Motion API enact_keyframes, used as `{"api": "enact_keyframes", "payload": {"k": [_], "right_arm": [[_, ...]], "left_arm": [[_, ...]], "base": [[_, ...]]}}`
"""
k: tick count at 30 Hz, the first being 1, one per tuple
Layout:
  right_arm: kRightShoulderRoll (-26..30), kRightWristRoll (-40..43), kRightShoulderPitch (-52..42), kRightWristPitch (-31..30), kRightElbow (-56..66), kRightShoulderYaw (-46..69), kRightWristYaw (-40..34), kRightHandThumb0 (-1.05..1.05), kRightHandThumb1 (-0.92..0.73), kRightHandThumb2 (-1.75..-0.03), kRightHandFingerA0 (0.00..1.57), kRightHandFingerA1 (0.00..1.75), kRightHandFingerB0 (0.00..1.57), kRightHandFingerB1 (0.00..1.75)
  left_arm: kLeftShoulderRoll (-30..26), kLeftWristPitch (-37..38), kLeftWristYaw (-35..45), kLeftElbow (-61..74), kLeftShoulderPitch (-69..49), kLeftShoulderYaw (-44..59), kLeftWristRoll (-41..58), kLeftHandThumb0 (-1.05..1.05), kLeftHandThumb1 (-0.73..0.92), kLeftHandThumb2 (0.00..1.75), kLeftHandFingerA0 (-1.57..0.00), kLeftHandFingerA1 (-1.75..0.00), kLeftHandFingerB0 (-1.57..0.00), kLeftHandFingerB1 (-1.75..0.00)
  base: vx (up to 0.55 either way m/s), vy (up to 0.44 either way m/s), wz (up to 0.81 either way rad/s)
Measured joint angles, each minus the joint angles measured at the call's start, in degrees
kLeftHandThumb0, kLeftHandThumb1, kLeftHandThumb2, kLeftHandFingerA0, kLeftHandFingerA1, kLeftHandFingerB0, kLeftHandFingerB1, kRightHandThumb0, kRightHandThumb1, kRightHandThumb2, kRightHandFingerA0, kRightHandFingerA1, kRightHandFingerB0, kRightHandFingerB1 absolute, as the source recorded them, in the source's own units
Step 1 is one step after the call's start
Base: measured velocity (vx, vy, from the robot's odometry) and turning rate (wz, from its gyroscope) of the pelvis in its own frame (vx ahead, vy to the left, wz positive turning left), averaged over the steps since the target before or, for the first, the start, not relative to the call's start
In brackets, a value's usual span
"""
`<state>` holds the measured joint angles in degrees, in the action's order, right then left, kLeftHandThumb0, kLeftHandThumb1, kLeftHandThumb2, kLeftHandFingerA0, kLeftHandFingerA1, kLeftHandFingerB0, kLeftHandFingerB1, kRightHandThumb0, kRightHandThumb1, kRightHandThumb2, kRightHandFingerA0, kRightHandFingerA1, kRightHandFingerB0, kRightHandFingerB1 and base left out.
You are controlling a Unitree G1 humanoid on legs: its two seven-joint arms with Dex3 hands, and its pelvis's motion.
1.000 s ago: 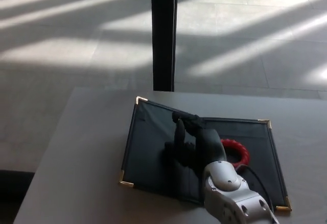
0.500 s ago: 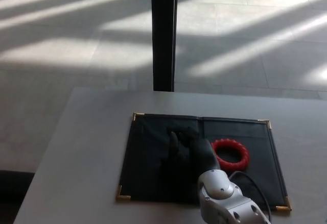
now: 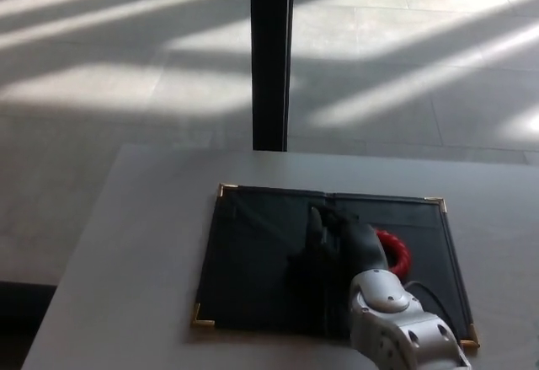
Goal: There is a diary kept infront of the robot and the robot uses its right hand to grab its cover and puses it to the left to open it.
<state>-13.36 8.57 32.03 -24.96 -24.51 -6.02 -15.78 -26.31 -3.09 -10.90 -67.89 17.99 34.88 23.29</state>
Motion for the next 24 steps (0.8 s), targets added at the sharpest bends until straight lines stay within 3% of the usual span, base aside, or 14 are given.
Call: {"api": "enact_keyframes", "payload": {"k": [1,8,9,10,11,12,16,17,19,22,24], "right_arm": [[0.06,0.73,0.49,-0.56,0.88,1.4,-0.04,-0.76,-0.92,-0.7,0.47,0.56,0.3,0.4],[1.17,5.42,7.56,-3.53,5.14,10.75,-0.19,-0.75,-0.92,-0.76,0.5,0.58,0.27,0.4],[1.27,6.13,9.03,-3.98,5.75,12.06,-0.18,-0.72,-0.75,-1.1,0.46,0.64,0.28,0.54],[1.4,6.85,10.24,-4.42,6.49,13.43,-0.15,-0.75,-0.78,-1.11,0.44,0.63,0.25,0.52],[1.66,7.68,11.66,-4.9,7.23,15.07,-0.15,-0.76,-0.92,-0.75,0.46,0.55,0.29,0.41],[2.19,8.64,13.36,-5.62,8.33,17.25,-0.16,-0.76,-0.92,-0.72,0.43,0.57,0.27,0.43],[4.93,11.96,16.0,-8.32,13.9,24.08,-0.11,-0.78,-0.92,-0.74,0.45,0.56,0.28,0.42],[6.49,12.67,15.86,-9.09,15.56,25.57,0.12,-0.76,-0.92,-0.75,0.45,0.54,0.28,0.4],[10.24,13.89,14.4,-10.32,19.06,28.57,0.81,-0.73,-0.92,-0.72,0.4,0.55,0.29,0.42],[15.38,15.8,10.55,-11.51,22.71,33.64,2.09,-0.75,-0.92,-0.72,0.37,0.54,0.25,0.41],[19.12,17.32,7.62,-12.42,23.84,37.89,3.06,-0.74,-0.92,-0.71,0.43,0.57,0.31,0.43]], "left_arm": [[0.02,0.0,0.0,0.0,-0.1,0.04,0.01,-0.84,0.92,1.6,-0.49,-1.16,-0.12,-0.9],[0.13,0.0,0.1,0.04,-0.92,0.09,0.04,-0.84,0.92,1.59,-0.47,-1.14,-0.11,-0.9],[0.16,0.0,0.13,0.06,-1.08,0.11,0.05,-0.83,0.92,1.59,-0.51,-1.17,-0.13,-0.91],[0.17,0.0,0.15,0.06,-1.23,0.18,0.11,-0.85,0.92,1.6,-0.53,-1.18,-0.14,-0.92],[0.18,0.0,0.15,0.06,-1.4,0.27,0.14,-0.83,0.92,1.59,-0.51,-1.16,-0.16,-0.93],[0.18,0.0,0.18,0.06,-1.64,0.38,0.15,-0.83,0.92,1.6,-0.52,-1.17,-0.2,-0.95],[0.23,0.01,0.26,0.1,-2.38,0.6,0.18,-0.84,0.92,1.61,-0.58,-1.22,-0.22,-0.97],[0.24,0.01,0.26,0.11,-2.62,0.61,0.18,-0.84,0.92,1.6,-0.53,-1.18,-0.14,-0.92],[0.24,0.01,0.26,0.09,-3.07,0.66,0.18,-0.86,0.92,1.61,-0.66,-1.27,-0.33,-1.05],[0.25,0.0,0.27,0.09,-3.13,0.69,0.19,-0.85,0.92,1.61,-0.67,-1.28,-0.34,-1.06],[0.24,0.01,0.28,0.1,-3.16,0.85,0.23,-0.85,0.92,1.61,-0.47,-1.16,-0.21,-0.98]], "base": [[0.0,0.0,0.0],[0.0,0.0,0.0],[0.0,0.0,0.0],[0.0,0.0,0.0],[0.0,0.0,0.0],[0.0,0.0,0.0],[0.0,0.0,0.02],[0.0,0.0,0.0],[0.0,0.0,0.0],[0.0,0.0,0.0],[0.0,0.0,0.0]]}}
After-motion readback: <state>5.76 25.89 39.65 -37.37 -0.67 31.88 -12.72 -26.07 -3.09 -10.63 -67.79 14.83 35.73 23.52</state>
